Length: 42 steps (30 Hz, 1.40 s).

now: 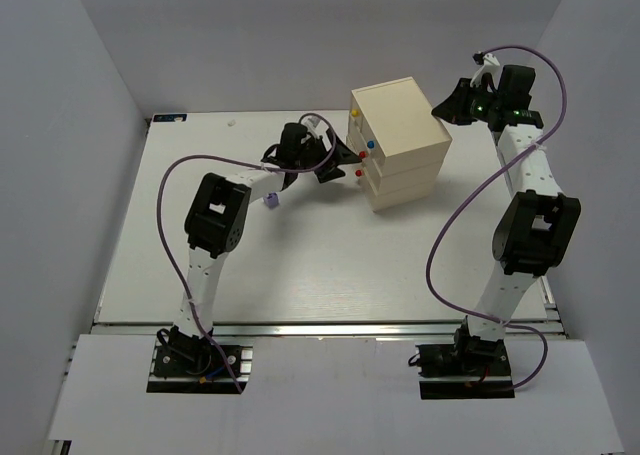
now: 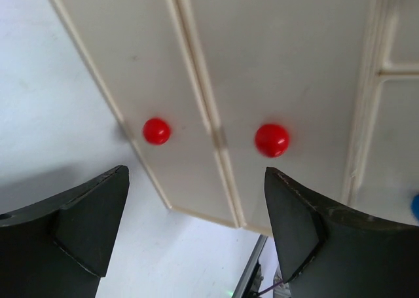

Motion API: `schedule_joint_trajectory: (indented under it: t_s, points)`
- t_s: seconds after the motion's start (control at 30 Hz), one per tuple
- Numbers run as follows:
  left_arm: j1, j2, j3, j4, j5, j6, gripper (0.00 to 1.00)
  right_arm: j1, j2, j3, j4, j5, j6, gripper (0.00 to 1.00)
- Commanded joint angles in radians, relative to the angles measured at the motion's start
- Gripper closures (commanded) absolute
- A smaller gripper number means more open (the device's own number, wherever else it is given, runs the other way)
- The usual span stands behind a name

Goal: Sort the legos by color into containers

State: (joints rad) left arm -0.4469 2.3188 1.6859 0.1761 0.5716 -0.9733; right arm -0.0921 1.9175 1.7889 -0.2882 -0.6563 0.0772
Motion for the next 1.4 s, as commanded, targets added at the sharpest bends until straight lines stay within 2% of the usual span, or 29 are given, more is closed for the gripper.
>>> schedule_joint_trajectory:
  t_s: [0.0,0.1,0.3,0.43,0.47,0.5,0.57,0.6,0.73,0.83,0.9,1.17,1.37]
  points:
    - [0.010,-0.087,-0.066,0.043,-0.027,0.009,0.07,0.019,0.011,-0.042,-0.111,-0.020,0.001,0.84]
    - [0.019,-0.104,-0.156,0.152,-0.013,-0.039,0.02,0.017,0.009,-0.045,-0.111,-0.023,0.003,0.84]
    - [0.037,-0.111,-0.311,0.422,0.011,-0.142,0.02,0.015,0.000,-0.071,-0.104,-0.023,-0.004,0.84]
    - [0.047,-0.078,-0.264,0.386,0.031,-0.170,0.05,0.014,0.000,-0.079,-0.100,-0.023,-0.007,0.84]
    - [0.047,-0.075,-0.252,0.344,0.024,-0.160,0.07,0.014,0.002,-0.080,-0.100,-0.023,-0.008,0.84]
    - [0.047,-0.062,-0.243,0.333,0.019,-0.159,0.15,0.015,0.003,-0.082,-0.095,-0.025,-0.007,0.84]
    - [0.037,-0.044,-0.198,0.295,0.020,-0.165,0.23,0.014,0.005,-0.085,-0.092,-0.023,-0.005,0.84]
    - [0.037,-0.024,-0.183,0.289,0.024,-0.169,0.32,0.014,0.003,-0.089,-0.091,-0.025,-0.005,0.84]
    - [0.028,0.022,-0.108,0.228,0.017,-0.176,0.51,0.015,0.005,-0.091,-0.088,-0.028,-0.004,0.85]
    - [0.019,0.042,-0.080,0.224,0.016,-0.189,0.58,0.015,0.008,-0.089,-0.089,-0.029,-0.004,0.85]
    - [0.019,0.048,-0.071,0.214,0.016,-0.196,0.58,0.015,0.008,-0.088,-0.091,-0.029,-0.005,0.85]
    - [0.010,0.082,-0.043,0.171,0.019,-0.191,0.48,0.015,0.014,-0.088,-0.088,-0.035,-0.004,0.85]
    - [0.001,0.106,-0.020,0.195,0.025,-0.211,0.48,0.015,0.014,-0.091,-0.097,-0.034,-0.010,0.86]
